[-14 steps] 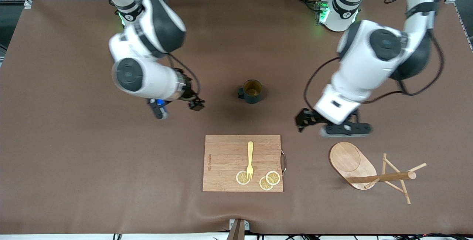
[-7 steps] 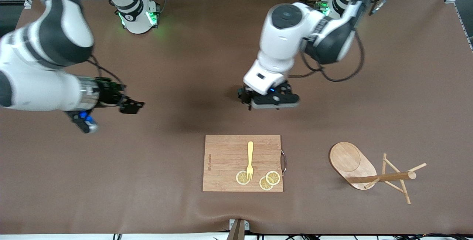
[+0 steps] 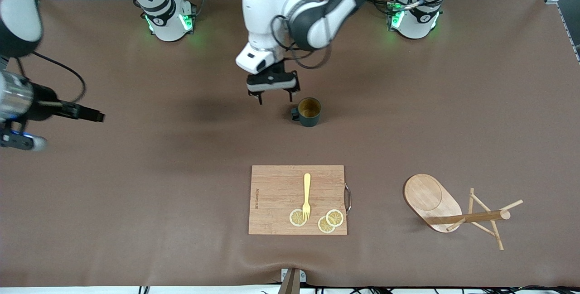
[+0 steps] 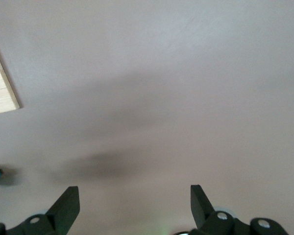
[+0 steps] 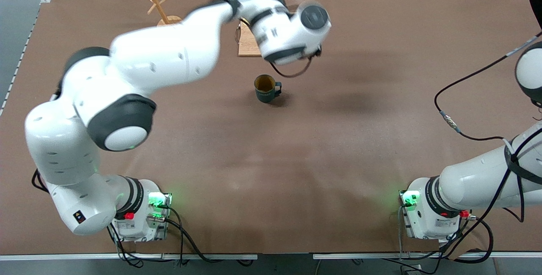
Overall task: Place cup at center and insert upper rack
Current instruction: 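Open the right gripper and withdraw while the left gripper reaches the mug, then lower the left gripper and grasp the mug handle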
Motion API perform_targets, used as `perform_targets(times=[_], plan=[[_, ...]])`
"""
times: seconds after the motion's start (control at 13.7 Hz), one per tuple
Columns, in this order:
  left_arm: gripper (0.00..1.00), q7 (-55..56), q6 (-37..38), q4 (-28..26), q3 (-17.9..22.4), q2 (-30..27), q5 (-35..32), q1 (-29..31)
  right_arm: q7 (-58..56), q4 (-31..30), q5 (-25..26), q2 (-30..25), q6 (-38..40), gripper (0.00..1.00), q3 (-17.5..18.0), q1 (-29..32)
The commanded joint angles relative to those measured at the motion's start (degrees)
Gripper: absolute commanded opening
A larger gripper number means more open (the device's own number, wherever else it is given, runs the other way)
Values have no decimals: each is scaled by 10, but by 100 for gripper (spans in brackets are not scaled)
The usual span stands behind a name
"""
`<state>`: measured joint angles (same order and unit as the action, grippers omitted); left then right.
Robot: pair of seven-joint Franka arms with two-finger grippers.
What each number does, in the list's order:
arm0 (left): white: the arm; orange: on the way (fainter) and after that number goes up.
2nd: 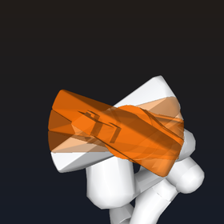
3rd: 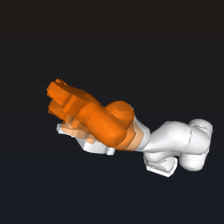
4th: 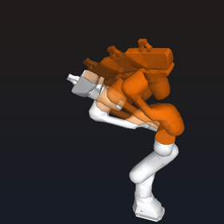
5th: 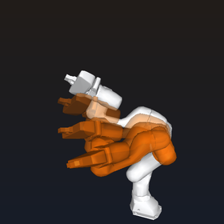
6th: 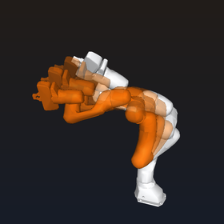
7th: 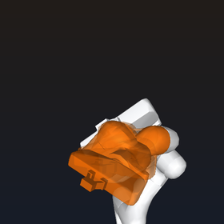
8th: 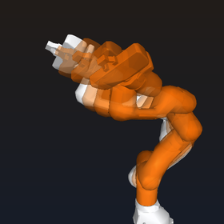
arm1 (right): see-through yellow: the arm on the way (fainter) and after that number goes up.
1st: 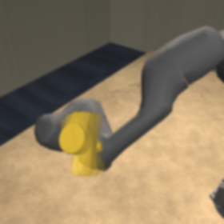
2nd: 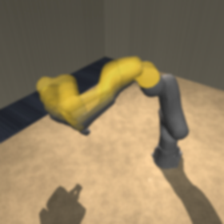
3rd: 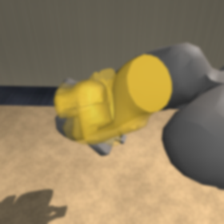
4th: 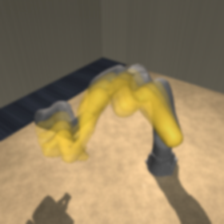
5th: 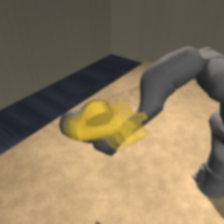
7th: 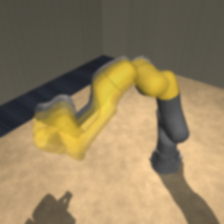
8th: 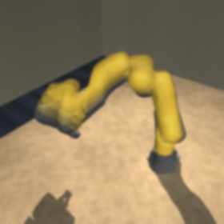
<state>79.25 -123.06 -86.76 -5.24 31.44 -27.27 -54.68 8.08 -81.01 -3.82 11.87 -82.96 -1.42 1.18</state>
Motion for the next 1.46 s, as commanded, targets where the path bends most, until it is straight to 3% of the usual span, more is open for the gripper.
perform_targets(times=[0.0, 0.15, 0.29, 0.44, 0.66, 0.88, 1.39], plan=[[100, 82, 5, 17, 5, 34, -57, -18, -35, -42, 41, -55, -10, 100, 12, 19], [100, 101, 5, 14, 5, 56, -70, -31, -42, -84, 44, -94, -26, 100, 12, 21], [100, 127, 6, 13, 11, 73, -70, -53, -43, -185, 44, -163, -77, 100, 12, 20], [100, 211, 6, 0, 9, 75, -118, -56, -46, -269, 44, -219, -131, 100, 13, 17], [100, 329, 6, -32, 8, 79, -186, -75, -45, -205, 44, -188, -125, 100, 14, 21], [100, 390, 6, -34, 8, 93, -228, -78, -44, -87, 44, -121, -46, 100, 12, 25], [100, 404, 33, -43, 9, 120, -245, -89, -47, -57, 46, -111, -33, 100, 13, 27]])
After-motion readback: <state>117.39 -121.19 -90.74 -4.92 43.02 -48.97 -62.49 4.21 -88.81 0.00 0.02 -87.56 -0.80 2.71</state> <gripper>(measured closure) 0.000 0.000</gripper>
